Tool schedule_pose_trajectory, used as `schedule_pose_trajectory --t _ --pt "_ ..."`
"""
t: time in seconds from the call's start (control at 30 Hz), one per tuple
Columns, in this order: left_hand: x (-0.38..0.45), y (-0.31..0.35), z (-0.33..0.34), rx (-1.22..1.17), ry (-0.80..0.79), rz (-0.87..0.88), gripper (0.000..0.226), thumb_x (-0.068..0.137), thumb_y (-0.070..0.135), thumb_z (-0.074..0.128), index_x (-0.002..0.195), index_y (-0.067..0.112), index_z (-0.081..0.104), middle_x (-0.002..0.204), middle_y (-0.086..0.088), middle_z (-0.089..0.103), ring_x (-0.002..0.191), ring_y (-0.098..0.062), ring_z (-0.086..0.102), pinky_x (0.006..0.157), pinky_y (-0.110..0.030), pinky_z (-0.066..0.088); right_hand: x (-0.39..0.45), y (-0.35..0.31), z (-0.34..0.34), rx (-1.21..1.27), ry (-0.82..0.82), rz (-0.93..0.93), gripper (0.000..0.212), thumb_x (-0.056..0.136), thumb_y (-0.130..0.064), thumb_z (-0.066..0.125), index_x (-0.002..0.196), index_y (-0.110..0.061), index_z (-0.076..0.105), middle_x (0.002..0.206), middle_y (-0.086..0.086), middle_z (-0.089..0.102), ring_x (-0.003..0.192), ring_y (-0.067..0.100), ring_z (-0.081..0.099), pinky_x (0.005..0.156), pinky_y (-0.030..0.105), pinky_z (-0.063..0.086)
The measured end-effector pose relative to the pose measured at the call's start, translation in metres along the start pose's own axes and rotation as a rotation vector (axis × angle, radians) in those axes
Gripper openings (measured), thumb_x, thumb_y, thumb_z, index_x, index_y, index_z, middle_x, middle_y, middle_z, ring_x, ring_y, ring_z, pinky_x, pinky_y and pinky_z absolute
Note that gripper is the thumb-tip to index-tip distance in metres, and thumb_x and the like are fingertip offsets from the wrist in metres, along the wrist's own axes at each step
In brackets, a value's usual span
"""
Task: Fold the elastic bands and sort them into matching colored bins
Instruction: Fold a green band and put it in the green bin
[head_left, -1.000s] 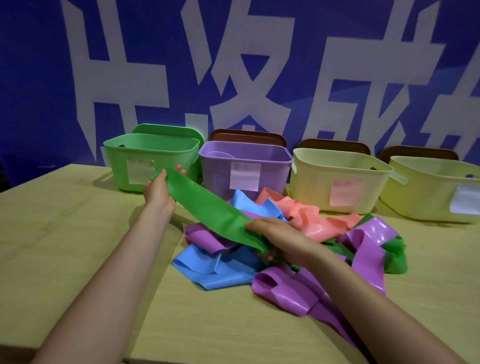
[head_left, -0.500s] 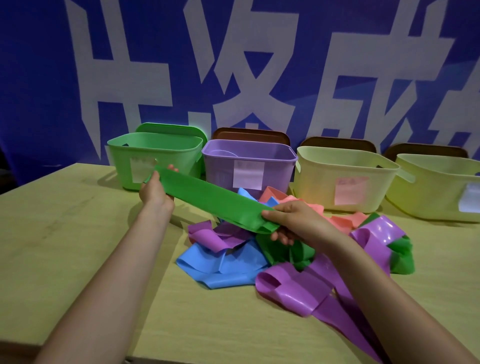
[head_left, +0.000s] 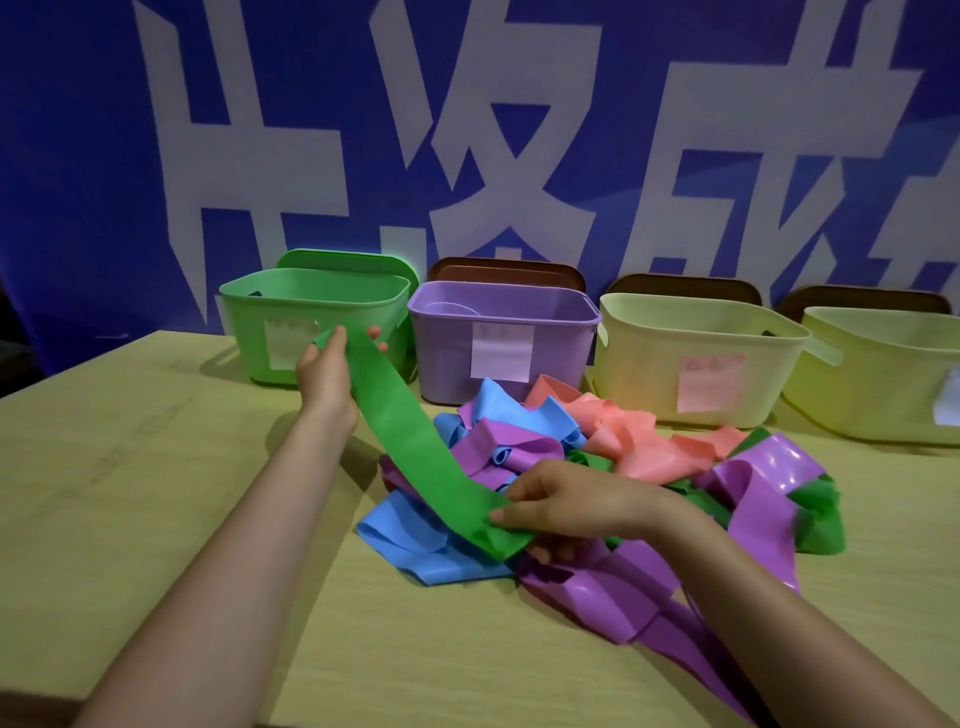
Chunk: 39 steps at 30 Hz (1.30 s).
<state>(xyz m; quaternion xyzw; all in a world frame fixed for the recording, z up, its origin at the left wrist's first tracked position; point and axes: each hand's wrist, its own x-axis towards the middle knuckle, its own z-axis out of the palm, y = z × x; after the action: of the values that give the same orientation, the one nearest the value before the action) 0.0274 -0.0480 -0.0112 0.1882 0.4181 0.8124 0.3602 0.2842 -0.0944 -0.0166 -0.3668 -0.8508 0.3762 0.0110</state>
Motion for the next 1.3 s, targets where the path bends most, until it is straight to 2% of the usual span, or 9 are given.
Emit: schedule_pose_trajectory --t 0.07,0.2,0.33,0.4,0.47,0.6,0.87,1.03,1.3 --pt "-0.008 -0.003 0.007 0.062 -0.038 0.026 0.015 0.101 0.020 0.044 0.093 0.014 0.055 0.067 0.001 0.072 0.056 -0.012 0.067 0.053 -0.024 0.051 -0.001 0.000 -0.003 -0.109 0.074 -0.047 0.037 0.096 -0.038 0.053 0.065 -0.018 0.055 0.055 -0.005 0.059 0.045 0.009 0.050 0.050 0.018 0.042" --pt "-0.024 -0.002 0.024 0.115 -0.129 0.045 0.021 0.102 0.021 0.040 0.101 0.009 0.057 0.074 -0.002 0.072 0.057 -0.012 0.067 0.052 -0.023 0.052 0.001 0.005 -0.015 -0.020 0.395 -0.161 0.037 0.095 -0.038 0.056 0.075 -0.008 0.066 0.056 -0.002 0.061 0.051 0.007 0.051 0.053 0.022 0.043" --pt "-0.045 -0.013 0.043 0.180 -0.216 0.052 0.032 0.094 0.032 0.054 0.115 0.008 0.060 0.106 -0.006 0.069 0.093 -0.014 0.068 0.086 -0.030 0.055 0.008 0.016 -0.022 0.169 0.744 -0.286 0.022 0.095 -0.027 0.057 0.079 -0.015 0.066 0.056 -0.007 0.057 0.051 0.003 0.050 0.054 0.021 0.040" --pt "-0.063 -0.020 0.053 0.245 -0.289 0.115 0.015 0.098 0.026 0.050 0.099 0.018 0.063 0.095 0.006 0.069 0.086 -0.001 0.065 0.081 -0.018 0.051 0.011 0.019 -0.024 0.320 0.891 -0.328 0.015 0.095 -0.020 0.057 0.086 -0.013 0.065 0.057 -0.009 0.058 0.053 0.005 0.053 0.054 0.019 0.041" --pt "-0.083 -0.028 0.062 0.325 -0.380 0.200 0.021 0.101 0.023 0.045 0.084 0.024 0.058 0.086 0.007 0.062 0.078 -0.005 0.057 0.075 -0.021 0.045 0.011 0.019 -0.026 0.443 0.961 -0.344 0.012 0.096 -0.016 0.055 0.090 -0.010 0.063 0.058 -0.010 0.061 0.053 0.005 0.054 0.049 0.014 0.040" --pt "-0.108 -0.041 0.066 0.421 -0.513 0.370 0.029 0.101 0.022 0.042 0.074 0.022 0.050 0.067 0.008 0.048 0.066 -0.008 0.043 0.066 -0.030 0.037 0.011 0.020 -0.030 0.593 0.992 -0.406 0.016 0.095 -0.013 0.055 0.094 0.002 0.062 0.059 -0.008 0.060 0.054 0.007 0.053 0.045 0.020 0.040" --pt "-0.120 -0.050 0.065 0.555 -0.535 0.516 0.032 0.102 0.017 0.039 0.071 0.019 0.044 0.056 0.011 0.042 0.055 0.000 0.036 0.056 -0.019 0.032 0.005 0.010 -0.028 0.628 0.938 -0.478 0.010 0.087 -0.004 0.066 0.077 -0.005 0.062 0.049 -0.008 0.055 0.043 0.000 0.046 0.046 0.012 0.037" --pt "-0.123 -0.051 0.064 0.576 -0.545 0.494 0.028 0.102 0.017 0.040 0.075 0.017 0.047 0.062 0.006 0.041 0.054 -0.001 0.035 0.054 -0.017 0.031 0.005 0.009 -0.029 0.660 0.898 -0.438 0.015 0.085 -0.002 0.067 0.075 -0.010 0.059 0.051 -0.004 0.054 0.040 -0.001 0.045 0.043 0.011 0.036" --pt "-0.128 -0.053 0.066 0.502 -0.628 0.220 0.023 0.100 0.023 0.048 0.094 0.011 0.067 0.092 -0.019 0.070 0.081 -0.023 0.063 0.075 -0.037 0.049 0.005 0.016 -0.038 0.817 1.030 -0.465 0.011 0.088 0.004 0.060 0.081 -0.005 0.060 0.049 -0.006 0.053 0.043 0.005 0.046 0.049 0.016 0.042"
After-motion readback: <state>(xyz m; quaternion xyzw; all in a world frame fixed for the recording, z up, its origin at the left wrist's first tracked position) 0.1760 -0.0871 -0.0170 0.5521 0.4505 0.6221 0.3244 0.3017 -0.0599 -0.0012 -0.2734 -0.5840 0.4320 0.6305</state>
